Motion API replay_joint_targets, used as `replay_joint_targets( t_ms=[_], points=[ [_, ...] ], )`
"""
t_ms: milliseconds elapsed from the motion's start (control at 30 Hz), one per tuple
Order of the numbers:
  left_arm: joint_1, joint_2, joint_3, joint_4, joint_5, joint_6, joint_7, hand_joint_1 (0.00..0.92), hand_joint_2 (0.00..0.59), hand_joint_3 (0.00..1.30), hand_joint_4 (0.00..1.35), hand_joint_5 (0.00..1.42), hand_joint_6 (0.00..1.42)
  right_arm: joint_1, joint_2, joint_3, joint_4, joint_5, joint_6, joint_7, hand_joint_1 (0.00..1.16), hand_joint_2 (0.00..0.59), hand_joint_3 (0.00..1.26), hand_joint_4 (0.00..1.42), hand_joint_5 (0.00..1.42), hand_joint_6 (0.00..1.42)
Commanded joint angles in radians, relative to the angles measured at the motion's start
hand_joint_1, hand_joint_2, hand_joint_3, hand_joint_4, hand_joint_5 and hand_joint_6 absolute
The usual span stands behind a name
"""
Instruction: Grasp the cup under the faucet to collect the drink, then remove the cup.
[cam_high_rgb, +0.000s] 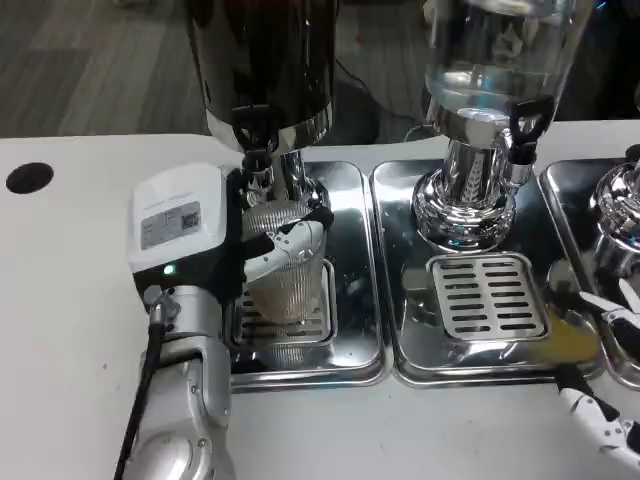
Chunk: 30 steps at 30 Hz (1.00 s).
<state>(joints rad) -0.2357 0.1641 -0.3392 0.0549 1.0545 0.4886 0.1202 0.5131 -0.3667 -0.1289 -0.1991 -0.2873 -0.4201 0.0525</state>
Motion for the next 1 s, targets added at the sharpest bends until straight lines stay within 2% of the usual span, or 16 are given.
replay_joint_targets(
  t_ms=[33, 200, 500, 567, 633, 700, 833, 933, 1000],
  points=[
    [0.044, 0.024, 0.008, -0.061, -0.014, 0.004, -0.012, 0.08, 0.071, 0.4, 0.39, 0.68, 0.84, -0.007, 0.002, 0.01, 0.002, 0.0, -0.007, 0.008, 0.61, 0.397, 0.23, 0.0, 0.0, 0.0],
    [0.095, 0.063, 0.016, -0.148, -0.006, 0.006, -0.033, 0.079, 0.07, 0.38, 0.37, 0.67, 0.84, -0.008, 0.002, 0.013, -0.008, -0.002, -0.003, 0.007, 0.62, 0.397, 0.23, 0.0, 0.0, 0.0],
    [0.249, 0.128, 0.076, -0.388, -0.03, -0.037, -0.059, 0.079, 0.069, 0.37, 0.35, 0.66, 0.84, -0.012, 0.001, 0.008, -0.059, -0.039, -0.005, -0.003, 0.62, 0.397, 0.23, 0.0, 0.0, 0.0],
    [0.301, 0.141, 0.1, -0.46, -0.054, -0.066, -0.074, 0.079, 0.072, 0.33, 0.28, 0.64, 0.84, -0.015, 0.001, 0.004, -0.071, -0.043, 0.001, -0.002, 0.62, 0.397, 0.23, 0.0, 0.0, 0.0],
    [0.345, 0.158, 0.131, -0.514, -0.092, -0.101, -0.092, 0.079, 0.073, 0.23, 0.16, 0.61, 0.84, -0.015, 0.001, 0.0, -0.078, -0.047, 0.002, -0.002, 0.62, 0.397, 0.23, 0.0, 0.0, 0.0],
    [0.37, 0.18, 0.166, -0.54, -0.139, -0.141, -0.11, 0.072, 0.074, 0.19, 0.1, 0.53, 0.83, -0.013, 0.001, -0.002, -0.081, -0.055, -0.001, -0.006, 0.62, 0.397, 0.23, 0.0, 0.0, 0.0],
    [0.389, 0.205, 0.216, -0.572, -0.204, -0.209, -0.125, 0.039, 0.078, 0.16, 0.07, 0.37, 0.77, -0.004, -0.009, -0.013, -0.099, -0.116, -0.005, -0.015, 0.62, 0.397, 0.23, 0.0, 0.0, 0.0],
    [0.39, 0.209, 0.238, -0.593, -0.233, -0.241, -0.135, 0.033, 0.07, 0.15, 0.05, 0.37, 0.77, -0.002, -0.008, -0.019, -0.1, -0.118, -0.003, -0.009, 0.62, 0.397, 0.23, 0.0, 0.0, 0.0],
    [0.382, 0.207, 0.248, -0.601, -0.259, -0.257, -0.153, 0.032, 0.068, 0.13, 0.03, 0.42, 0.8, 0.003, -0.005, -0.02, -0.099, -0.118, -0.007, -0.008, 0.62, 0.397, 0.23, 0.0, 0.0, 0.0]
  ],
)
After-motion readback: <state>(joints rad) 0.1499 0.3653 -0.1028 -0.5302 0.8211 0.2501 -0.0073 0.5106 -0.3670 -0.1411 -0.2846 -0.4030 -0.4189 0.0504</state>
